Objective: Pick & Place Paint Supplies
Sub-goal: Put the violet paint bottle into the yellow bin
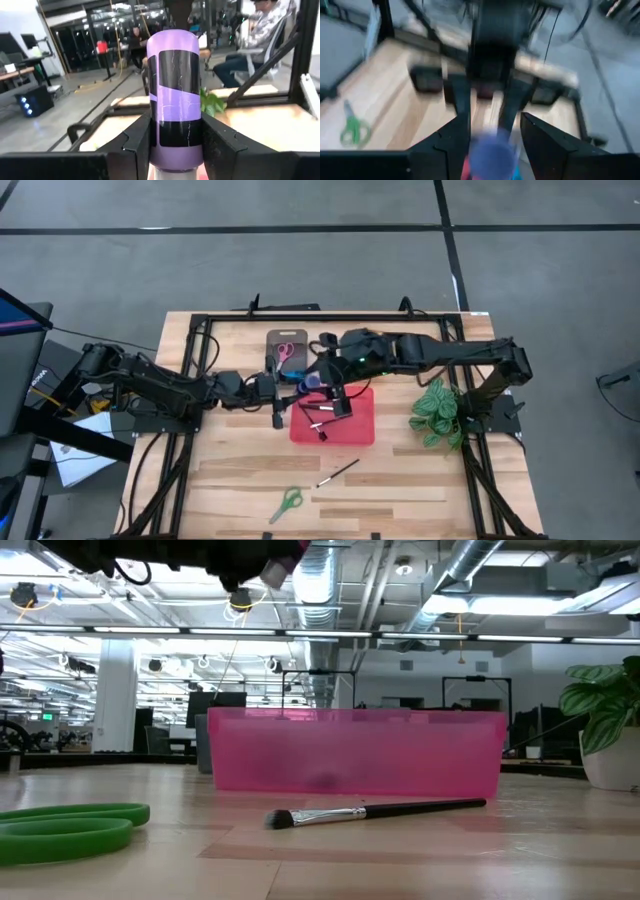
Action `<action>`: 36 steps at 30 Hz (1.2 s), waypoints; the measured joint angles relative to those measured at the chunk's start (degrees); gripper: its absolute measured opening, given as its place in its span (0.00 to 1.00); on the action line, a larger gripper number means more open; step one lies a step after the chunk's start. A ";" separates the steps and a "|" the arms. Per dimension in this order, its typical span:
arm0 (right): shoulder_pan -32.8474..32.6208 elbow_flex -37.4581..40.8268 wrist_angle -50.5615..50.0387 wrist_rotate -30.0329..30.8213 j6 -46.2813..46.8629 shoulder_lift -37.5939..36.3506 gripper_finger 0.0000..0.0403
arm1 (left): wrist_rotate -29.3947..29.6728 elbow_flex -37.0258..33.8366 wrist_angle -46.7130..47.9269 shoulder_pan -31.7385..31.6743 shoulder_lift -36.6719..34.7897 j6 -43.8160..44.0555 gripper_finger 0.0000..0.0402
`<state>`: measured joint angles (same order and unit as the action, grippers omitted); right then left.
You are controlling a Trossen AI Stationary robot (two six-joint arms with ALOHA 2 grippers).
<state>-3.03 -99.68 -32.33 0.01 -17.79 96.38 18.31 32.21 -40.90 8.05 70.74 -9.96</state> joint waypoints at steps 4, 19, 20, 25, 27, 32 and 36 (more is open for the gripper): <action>-0.47 0.00 2.60 -0.02 -0.53 -1.27 0.47 | 0.01 -0.02 -0.43 -0.83 -0.10 1.24 0.32; -6.15 -0.05 -1.96 7.70 -1.20 -5.16 0.46 | -12.33 0.04 -6.35 -1.01 -1.27 4.72 0.32; -6.52 -0.04 -2.52 8.03 -0.71 -5.78 0.46 | -13.51 0.04 -6.64 -1.01 -1.27 4.73 0.32; -8.21 0.06 -5.42 9.65 0.73 -6.58 0.43 | -19.22 0.04 -9.07 -0.90 -1.27 5.59 0.32; -8.63 0.04 -4.88 10.10 0.80 -6.38 0.42 | -21.47 0.04 -11.01 -0.79 -1.27 6.18 0.32; -8.96 -0.06 -2.82 9.49 0.33 -4.85 0.38 | -22.05 0.04 -11.61 -0.39 -1.27 6.40 0.32; -8.95 0.15 0.44 8.85 -1.66 -3.43 0.35 | -22.01 0.04 -11.59 -0.39 -1.27 6.40 0.32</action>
<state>-11.98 -99.54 -31.90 8.86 -19.45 92.95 -3.71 32.25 -52.49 7.66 69.47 -3.55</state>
